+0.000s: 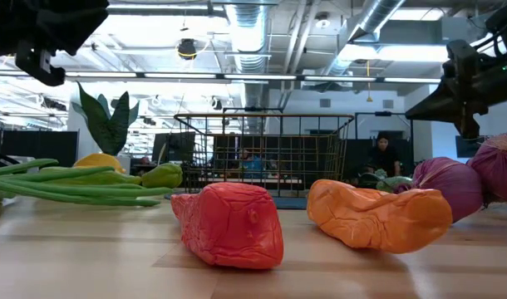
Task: Build produce basket
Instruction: Put the yellow starfruit into the wire basket
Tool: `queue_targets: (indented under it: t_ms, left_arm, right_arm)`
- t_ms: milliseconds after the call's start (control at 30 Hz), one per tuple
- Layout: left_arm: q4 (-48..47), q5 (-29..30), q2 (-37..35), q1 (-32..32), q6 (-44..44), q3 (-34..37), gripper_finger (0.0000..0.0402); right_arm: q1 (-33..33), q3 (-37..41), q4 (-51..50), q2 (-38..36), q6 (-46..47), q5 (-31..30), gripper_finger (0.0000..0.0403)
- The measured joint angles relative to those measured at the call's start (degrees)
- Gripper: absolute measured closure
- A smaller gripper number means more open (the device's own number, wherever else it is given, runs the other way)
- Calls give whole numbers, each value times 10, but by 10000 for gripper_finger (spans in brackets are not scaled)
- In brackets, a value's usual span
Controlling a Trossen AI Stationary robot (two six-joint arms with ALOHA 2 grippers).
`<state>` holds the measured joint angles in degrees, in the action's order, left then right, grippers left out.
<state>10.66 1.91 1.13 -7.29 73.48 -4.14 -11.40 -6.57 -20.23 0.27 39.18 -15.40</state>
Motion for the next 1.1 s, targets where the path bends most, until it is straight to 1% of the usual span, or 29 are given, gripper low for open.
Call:
queue_targets:
  t_ms: [100,133,167,233,333,400,467,533,600,867,933,1000,1100]
  left_arm:
    - [3,-10,0,0,-102,0,326]
    - [3,-12,0,0,-154,0,326]
    - [3,-16,0,0,-221,0,326]
    - [2,-18,0,0,-387,0,326]
    - [-18,-35,0,0,-616,-1,326]
    - [-34,-43,0,0,-723,-1,326]
    - [-56,-45,0,0,-793,-1,326]
    - [-84,-44,0,0,-831,-1,326]
    - [-92,-29,0,0,-835,-1,326]
    - [-31,59,0,0,-970,-1,326]
    - [-30,69,0,0,-989,-1,326]
    - [-32,108,0,-1,-992,-1,326]
    - [-28,200,0,0,-978,-1,326]
  right_arm:
    - [0,0,0,0,0,0,375]
    - [0,0,0,0,0,0,376]
    - [0,0,0,0,0,-1,376]
    - [0,0,0,0,2,-1,377]
    - [0,0,0,0,31,-2,377]
    - [0,0,0,0,33,-2,377]
    - [0,0,0,0,35,-2,377]
    - [0,0,0,0,35,-2,377]
    - [0,0,0,0,43,-2,377]
    - [0,0,1,0,67,-2,377]
    - [0,0,1,0,77,-2,377]
    - [0,0,1,0,88,-2,377]
    - [0,0,1,0,105,-2,377]
